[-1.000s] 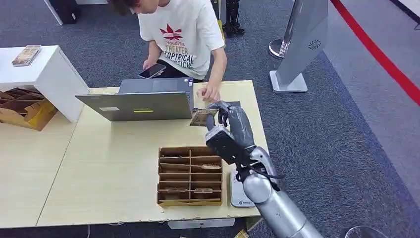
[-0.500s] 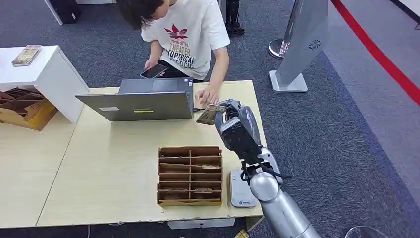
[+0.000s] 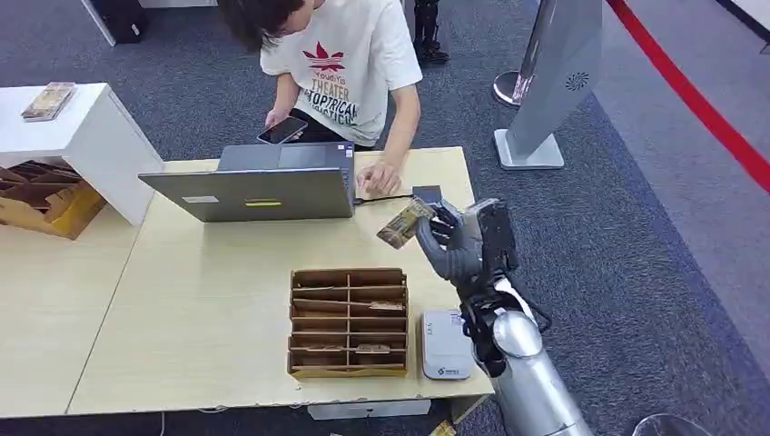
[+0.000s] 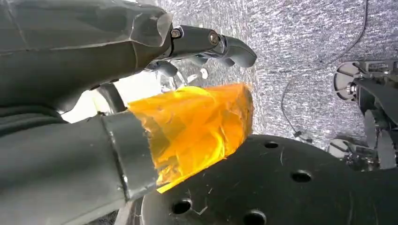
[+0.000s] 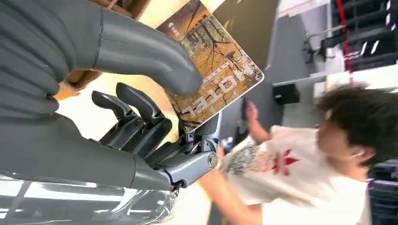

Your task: Pass the card to the sensor for recognition and then transmit it.

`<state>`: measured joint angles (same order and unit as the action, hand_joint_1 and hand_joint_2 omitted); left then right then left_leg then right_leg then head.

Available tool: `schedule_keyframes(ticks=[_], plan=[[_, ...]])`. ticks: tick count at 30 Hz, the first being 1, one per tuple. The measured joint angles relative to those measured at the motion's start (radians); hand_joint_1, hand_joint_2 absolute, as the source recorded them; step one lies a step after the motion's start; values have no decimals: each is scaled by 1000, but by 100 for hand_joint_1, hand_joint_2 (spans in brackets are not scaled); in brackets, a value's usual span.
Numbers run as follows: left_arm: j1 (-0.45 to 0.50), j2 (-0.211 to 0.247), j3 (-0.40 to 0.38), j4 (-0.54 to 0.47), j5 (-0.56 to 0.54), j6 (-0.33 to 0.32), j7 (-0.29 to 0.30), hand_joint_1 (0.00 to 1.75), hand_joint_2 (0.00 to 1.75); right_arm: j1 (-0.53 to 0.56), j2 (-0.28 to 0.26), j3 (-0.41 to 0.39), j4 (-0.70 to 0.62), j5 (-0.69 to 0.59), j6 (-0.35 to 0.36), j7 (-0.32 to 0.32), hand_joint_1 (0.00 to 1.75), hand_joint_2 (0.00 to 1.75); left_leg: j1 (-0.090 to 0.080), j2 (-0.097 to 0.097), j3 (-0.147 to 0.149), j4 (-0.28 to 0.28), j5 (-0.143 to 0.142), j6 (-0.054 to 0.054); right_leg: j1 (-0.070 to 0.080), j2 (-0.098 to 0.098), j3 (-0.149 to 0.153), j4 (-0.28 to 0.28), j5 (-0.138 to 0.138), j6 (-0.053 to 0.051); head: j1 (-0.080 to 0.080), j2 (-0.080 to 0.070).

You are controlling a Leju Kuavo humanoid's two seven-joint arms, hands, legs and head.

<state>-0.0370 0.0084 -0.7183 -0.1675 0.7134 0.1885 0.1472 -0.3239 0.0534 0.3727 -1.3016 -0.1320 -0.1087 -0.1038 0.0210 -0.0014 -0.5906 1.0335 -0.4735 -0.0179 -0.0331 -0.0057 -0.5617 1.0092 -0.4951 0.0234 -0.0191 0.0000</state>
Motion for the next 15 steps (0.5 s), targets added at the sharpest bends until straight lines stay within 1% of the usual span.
schedule_keyframes(ticks=[9, 15], plan=[[13, 0, 23, 0, 23, 11, -5, 0, 0, 113, -70, -68, -27, 26, -51, 23, 175, 175, 0, 0, 0, 0, 0, 0, 0, 0, 0, 0, 0, 0, 0, 0], [17, 0, 25, 0, 30, 12, -5, 0, 0, 167, -95, -101, -63, 60, -62, 37, 175, 175, 0, 0, 0, 0, 0, 0, 0, 0, 0, 0, 0, 0, 0, 0]])
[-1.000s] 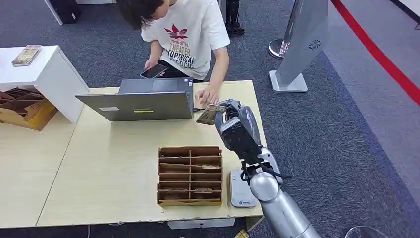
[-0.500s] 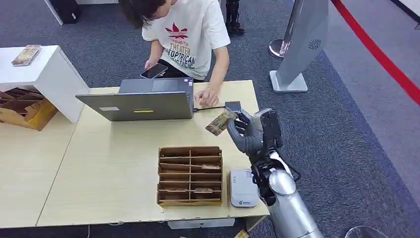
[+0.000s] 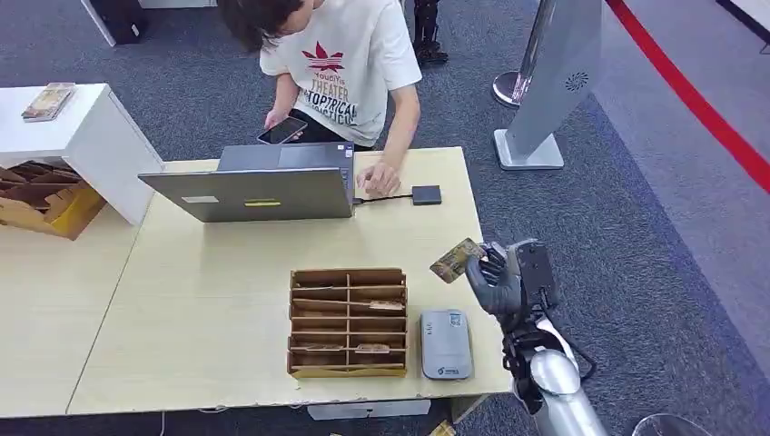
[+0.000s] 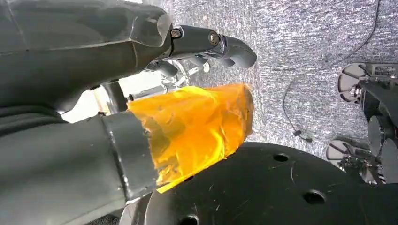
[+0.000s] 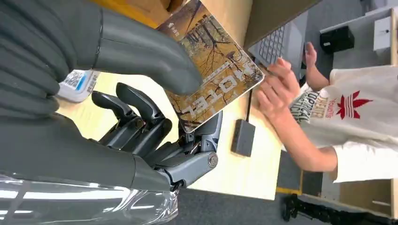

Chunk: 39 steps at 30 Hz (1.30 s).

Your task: Pass the card to the sensor for recognition and then transmit it.

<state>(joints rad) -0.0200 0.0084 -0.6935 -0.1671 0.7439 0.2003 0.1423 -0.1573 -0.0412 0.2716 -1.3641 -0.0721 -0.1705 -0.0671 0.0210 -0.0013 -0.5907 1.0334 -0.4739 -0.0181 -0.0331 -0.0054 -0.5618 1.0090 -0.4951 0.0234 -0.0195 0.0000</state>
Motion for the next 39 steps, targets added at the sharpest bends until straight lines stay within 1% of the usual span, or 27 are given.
schedule_keyframes(ticks=[9, 19, 25, 29, 33, 39], plan=[[0, 0, 2, 0, 8, -2, -2, 0, 0, 32, -15, -22, -42, 27, -11, 3, 175, 175, 0, 0, 0, 0, 0, 0, 0, 0, 0, 0, 0, 0, 0, 0], [1, 0, 16, 0, 28, -12, -9, 0, 0, 77, -58, -21, -85, 134, 42, 36, 175, 175, 0, 0, 0, 0, 0, 0, 0, 0, 0, 0, 0, 0, 0, 0], [2, 0, 19, 2, 40, -14, -11, 0, 0, 94, -101, -8, -117, 205, 71, 56, 175, 175, 0, 0, 0, 0, 0, 0, 0, 0, 0, 0, 0, 0, 0, 0], [2, 0, 24, 3, 49, -24, -14, 0, 0, 101, -152, 2, -150, 249, 122, 70, 175, 175, 0, 0, 0, 0, 0, 0, 0, -1, 0, 0, 0, 0, 0, 0], [4, 0, 25, 8, 53, -29, -15, 0, 0, 106, -191, 6, -176, 262, 164, 78, 175, 175, 0, 0, 0, 0, 0, 0, 0, 0, 0, 0, 0, 0, 0, 0], [4, 1, 25, 9, 58, -30, -15, 0, 0, 104, -220, 43, -184, 302, 206, 95, 175, 175, 0, 0, 0, 0, 0, 0, 0, 0, 0, 0, 0, 0, 0, 0]])
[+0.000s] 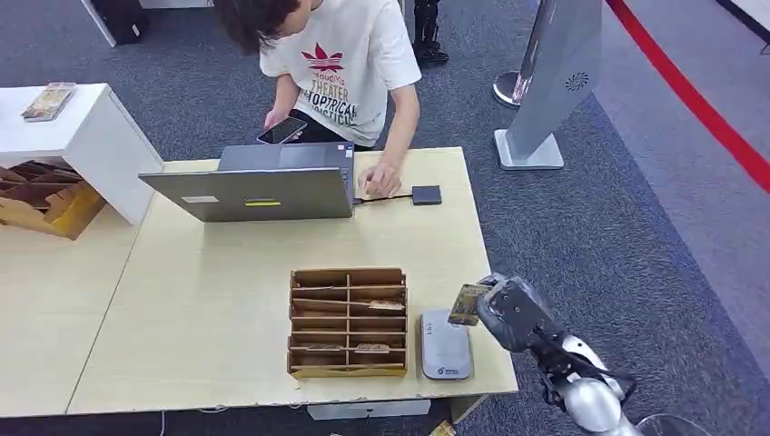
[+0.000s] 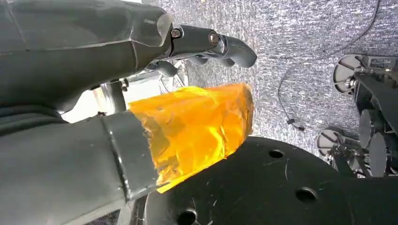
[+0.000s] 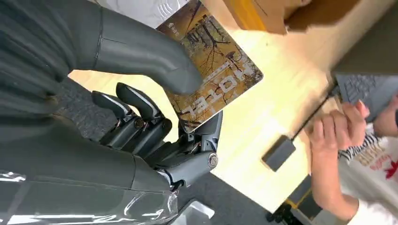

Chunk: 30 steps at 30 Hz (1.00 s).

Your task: Pass the card to the sensor for recognition and then transmit it.

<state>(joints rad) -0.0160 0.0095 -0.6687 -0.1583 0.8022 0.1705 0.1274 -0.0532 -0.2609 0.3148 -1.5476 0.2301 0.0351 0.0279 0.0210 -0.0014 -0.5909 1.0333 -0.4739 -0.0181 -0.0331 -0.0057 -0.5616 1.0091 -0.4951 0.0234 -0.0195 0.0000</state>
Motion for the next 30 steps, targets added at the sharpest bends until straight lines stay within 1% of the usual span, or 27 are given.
schedule_keyframes(ticks=[10, 16, 30], plan=[[-1, 0, 0, 0, 5, 0, 2, 0, 0, -41, -2, 84, 36, 22, 27, 10, 175, 175, 0, 0, 0, 0, 0, 0, 0, 0, 0, 0, 0, 0, 0, 0], [-1, 0, 0, 0, 12, -5, 5, 0, 0, -67, -2, 133, 68, 41, 31, 18, 175, 175, 0, 0, 0, 0, 0, 0, 0, 0, 0, 0, 0, 0, 0, 0], [-1, 0, 0, 0, 19, -10, 5, 0, 0, -92, -8, 183, 106, 74, 31, 36, 175, 175, 0, 0, 0, 0, 0, 0, 0, 0, 0, 0, 0, 0, 0, 0]])
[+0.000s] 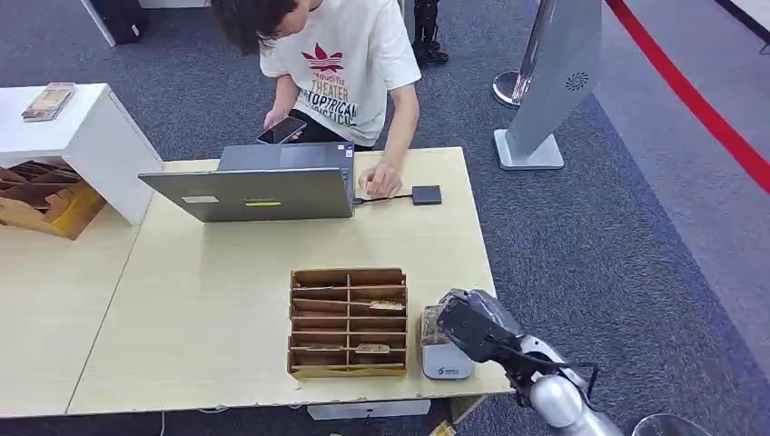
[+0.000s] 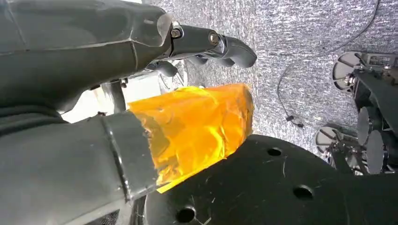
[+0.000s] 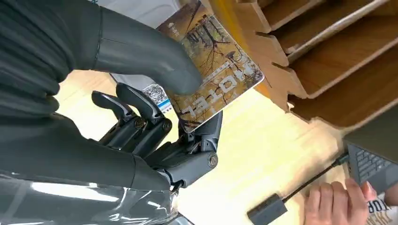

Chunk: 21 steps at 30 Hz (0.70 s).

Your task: Pass the card to the sensor for recognition and then transmit it.

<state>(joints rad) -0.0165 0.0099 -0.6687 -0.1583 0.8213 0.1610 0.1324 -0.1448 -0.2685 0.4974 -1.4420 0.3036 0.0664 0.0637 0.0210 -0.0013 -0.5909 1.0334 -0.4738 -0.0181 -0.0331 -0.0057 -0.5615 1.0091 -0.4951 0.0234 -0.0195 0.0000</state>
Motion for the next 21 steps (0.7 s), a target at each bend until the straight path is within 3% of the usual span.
schedule_keyframes(ticks=[21], plan=[[0, 0, 0, 1, 5, -5, 12, 0, 0, -28, -41, 29, 89, 122, -15, 55, 175, 175, 0, 0, 0, 0, 0, 0, 0, 0, 0, 0, 0, 0, 0, 0]])
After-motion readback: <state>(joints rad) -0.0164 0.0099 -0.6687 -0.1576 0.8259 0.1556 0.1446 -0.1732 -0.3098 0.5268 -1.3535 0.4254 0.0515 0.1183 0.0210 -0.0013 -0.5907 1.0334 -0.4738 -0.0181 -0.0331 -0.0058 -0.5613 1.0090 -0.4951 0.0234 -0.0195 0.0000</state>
